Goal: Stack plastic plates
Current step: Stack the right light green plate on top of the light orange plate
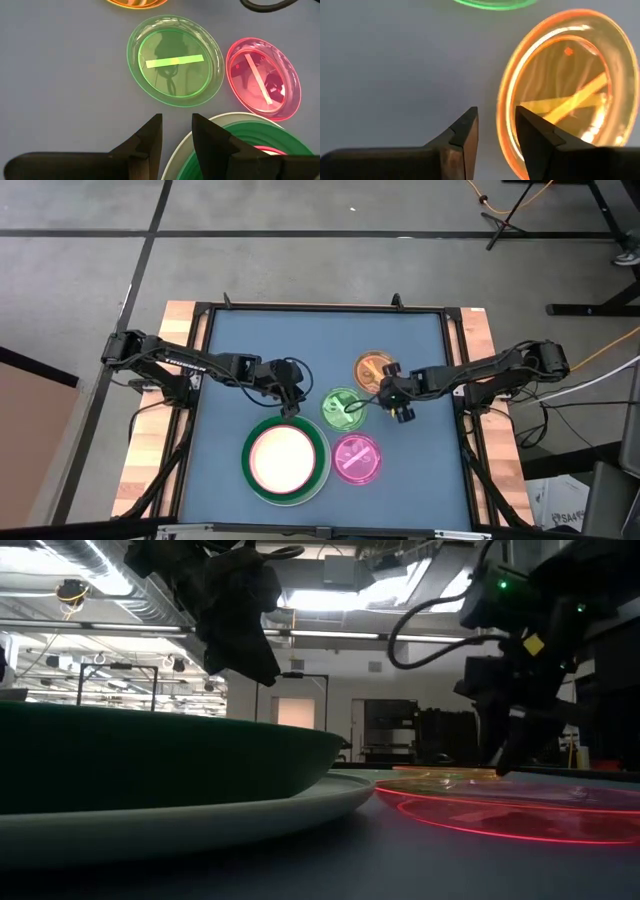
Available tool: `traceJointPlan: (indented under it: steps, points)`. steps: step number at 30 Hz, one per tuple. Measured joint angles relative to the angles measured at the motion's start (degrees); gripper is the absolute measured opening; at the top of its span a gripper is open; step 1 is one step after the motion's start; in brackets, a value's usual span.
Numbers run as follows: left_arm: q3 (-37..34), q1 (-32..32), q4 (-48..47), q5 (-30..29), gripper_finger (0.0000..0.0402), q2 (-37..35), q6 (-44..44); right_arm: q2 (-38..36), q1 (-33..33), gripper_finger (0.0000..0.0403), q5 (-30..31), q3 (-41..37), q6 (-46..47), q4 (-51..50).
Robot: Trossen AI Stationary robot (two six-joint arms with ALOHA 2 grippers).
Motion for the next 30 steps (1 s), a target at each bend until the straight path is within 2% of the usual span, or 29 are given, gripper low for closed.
traceJointPlan:
  steps: [7,11,21,26,30]
  points:
    - [0.0,0.0,0.0,0.0,0.0098,0.0,0.0,1.3,0.0,0.0124,0.1,-1.4,0.0,1.5]
    - [0.0,0.0,0.2,0.0,0.0098,0.0,0.0,3.2,0.0,0.0121,-2.3,-1.3,0.0,1.7]
    - [0.0,0.0,0.2,0.0,0.0098,0.0,0.0,3.5,-0.1,0.0043,-10.9,-1.3,0.0,1.3]
    - [0.0,0.0,0.2,0.0,0.0098,0.0,0.0,3.5,-0.5,0.0018,-13.4,-1.3,0.8,1.2]
    - [0.0,0.0,0.2,0.0,0.0098,0.0,0.0,3.6,-2.4,0.0007,-21.6,-1.4,3.5,1.0]
